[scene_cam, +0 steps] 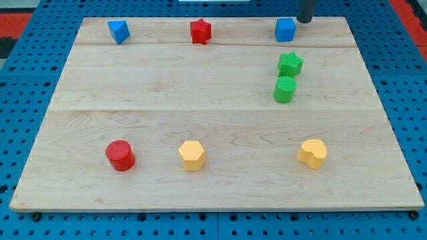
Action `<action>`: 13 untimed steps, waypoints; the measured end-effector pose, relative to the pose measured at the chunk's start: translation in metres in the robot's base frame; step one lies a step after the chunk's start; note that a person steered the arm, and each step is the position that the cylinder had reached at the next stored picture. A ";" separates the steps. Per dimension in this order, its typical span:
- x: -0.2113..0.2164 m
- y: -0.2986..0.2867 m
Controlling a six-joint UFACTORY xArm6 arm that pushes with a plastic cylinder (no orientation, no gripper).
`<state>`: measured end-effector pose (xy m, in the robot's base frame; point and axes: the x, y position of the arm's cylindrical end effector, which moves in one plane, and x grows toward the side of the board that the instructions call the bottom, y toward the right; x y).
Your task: Place the blue cube at the top left side of the green star
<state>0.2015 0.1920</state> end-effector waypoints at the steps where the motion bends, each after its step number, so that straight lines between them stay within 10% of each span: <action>1: 0.004 -0.022; 6: 0.134 -0.003; 10: 0.011 -0.059; 13: 0.126 -0.095</action>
